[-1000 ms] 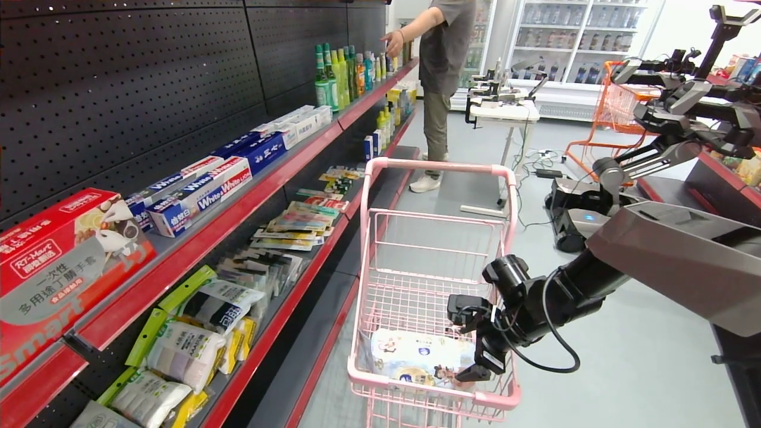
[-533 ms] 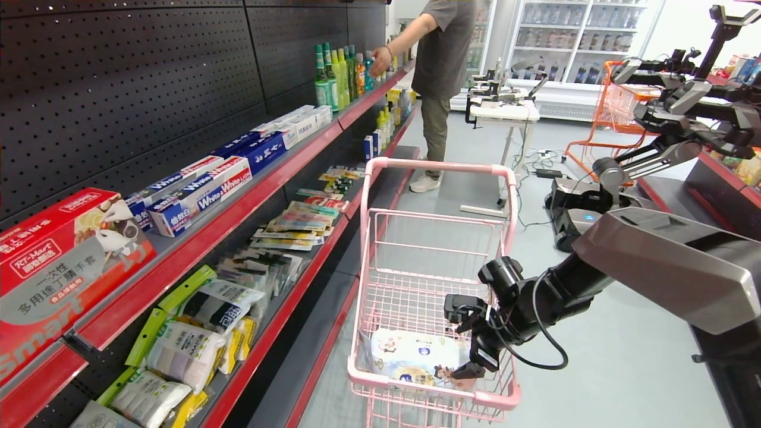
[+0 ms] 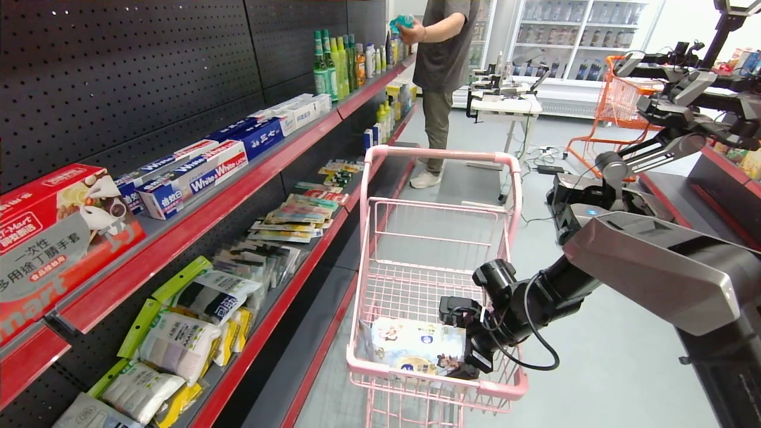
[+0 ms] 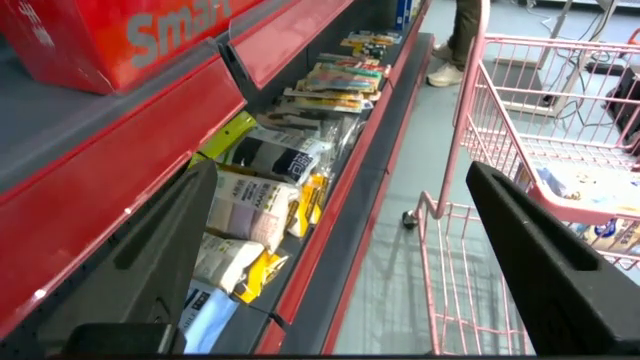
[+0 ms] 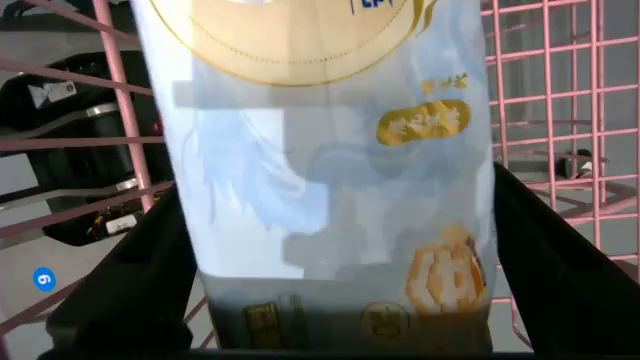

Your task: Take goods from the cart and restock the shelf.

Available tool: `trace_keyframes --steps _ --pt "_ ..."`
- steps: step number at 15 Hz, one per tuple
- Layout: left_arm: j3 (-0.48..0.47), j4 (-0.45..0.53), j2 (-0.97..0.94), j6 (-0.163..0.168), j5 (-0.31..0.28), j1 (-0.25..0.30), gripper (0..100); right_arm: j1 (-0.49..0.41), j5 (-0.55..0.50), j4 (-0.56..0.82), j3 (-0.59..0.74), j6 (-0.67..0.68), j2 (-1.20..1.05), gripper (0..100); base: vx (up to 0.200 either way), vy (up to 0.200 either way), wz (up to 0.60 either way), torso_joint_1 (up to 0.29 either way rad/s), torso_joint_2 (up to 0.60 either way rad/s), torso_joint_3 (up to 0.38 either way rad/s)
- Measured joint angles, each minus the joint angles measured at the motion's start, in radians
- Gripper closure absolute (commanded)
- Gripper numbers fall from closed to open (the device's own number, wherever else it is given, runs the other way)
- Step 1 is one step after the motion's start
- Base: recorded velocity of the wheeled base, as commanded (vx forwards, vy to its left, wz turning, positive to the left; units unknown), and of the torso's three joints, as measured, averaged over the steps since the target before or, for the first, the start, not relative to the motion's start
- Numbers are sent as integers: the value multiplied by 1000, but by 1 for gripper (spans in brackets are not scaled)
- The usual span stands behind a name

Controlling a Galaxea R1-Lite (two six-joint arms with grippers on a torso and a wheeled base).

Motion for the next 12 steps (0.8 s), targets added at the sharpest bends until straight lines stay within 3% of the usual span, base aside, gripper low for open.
trace_keyframes --steps 10,11,12 --pt "0 -1 0 0 0 0 0 7 15 -23 -31 2 2 0 0 0 0 -11 25 14" --pt "0 -1 0 0 0 0 0 10 15 -23 -29 1 3 100 0 0 0 0 0 0" --pt "0 -1 0 0 0 0 0 11 17 -24 -27 2 5 100 0 0 0 0 0 0"
